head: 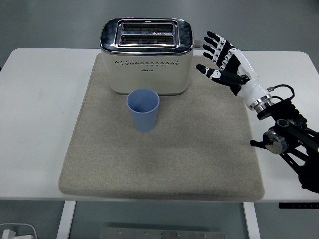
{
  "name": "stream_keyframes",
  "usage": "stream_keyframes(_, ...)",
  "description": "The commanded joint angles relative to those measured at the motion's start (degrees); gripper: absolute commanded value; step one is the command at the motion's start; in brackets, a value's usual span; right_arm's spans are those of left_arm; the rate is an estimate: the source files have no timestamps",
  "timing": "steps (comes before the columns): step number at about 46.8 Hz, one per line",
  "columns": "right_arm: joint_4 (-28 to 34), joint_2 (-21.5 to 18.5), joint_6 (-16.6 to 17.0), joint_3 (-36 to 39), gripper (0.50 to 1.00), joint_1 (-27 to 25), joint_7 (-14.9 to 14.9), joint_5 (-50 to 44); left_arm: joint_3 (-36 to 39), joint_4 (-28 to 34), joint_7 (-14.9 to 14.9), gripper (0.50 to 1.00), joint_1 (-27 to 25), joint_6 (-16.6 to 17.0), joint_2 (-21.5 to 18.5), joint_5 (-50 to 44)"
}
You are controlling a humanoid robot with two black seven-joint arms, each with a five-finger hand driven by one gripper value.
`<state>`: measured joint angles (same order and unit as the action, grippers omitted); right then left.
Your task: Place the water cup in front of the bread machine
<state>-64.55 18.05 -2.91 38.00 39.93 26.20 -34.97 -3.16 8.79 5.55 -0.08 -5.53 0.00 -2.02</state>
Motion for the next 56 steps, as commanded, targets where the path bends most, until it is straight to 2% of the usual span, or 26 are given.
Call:
stream_keyframes(1,0.1,0.5,0.7,0.3,0.926,0.3,0.0,2.4,0.0,0.0,0.0,1.000,0.0,0.0,0.0,0.0)
stream_keyframes(7,0.7,1.2,3.5,0.3,0.926,0.8,-0.5,8.6,0.0,0.0,0.0,1.000,0.0,0.0,0.0,0.0)
stream_keyframes(9,1.3,1.4,4.6,0.2,0.926,1.5,-2.1,10.7,0.0,0.0,0.0,1.000,0.0,0.0,0.0,0.0)
stream_keyframes(16,4.6,1.9,5.1,0.2,0.928,5.1,-13.4,16.5,0.0,0.0,0.0,1.000,0.0,0.0,0.0,0.0)
stream_keyframes(21,6.2,1.7,4.1,0.1,0.926,8.0,-22.8,18.9,0.0,0.0,0.0,1.000,0.0,0.0,0.0,0.0)
stream_keyframes(24,6.9,1.7,3.1,0.0,0.926,9.6,-25.7,19.2,0.0,0.0,0.0,1.000,0.0,0.0,0.0,0.0)
stream_keyframes(36,11.6,0.1,3.4,0.5,0.928,12.5,-25.8,20.4,0.0,0.0,0.2,1.000,0.0,0.0,0.0,0.0)
stream_keyframes(51,15.4,-4.0,3.1,0.8,0.926,13.2,-25.7,32.3,0.0,0.0,0.0,1.000,0.0,0.0,0.0,0.0)
stream_keyframes(56,15.8,-5.7,2.8,4.2,0.926,13.2,-25.7,33.1,0.0,0.0,0.0,1.000,0.0,0.0,0.0,0.0)
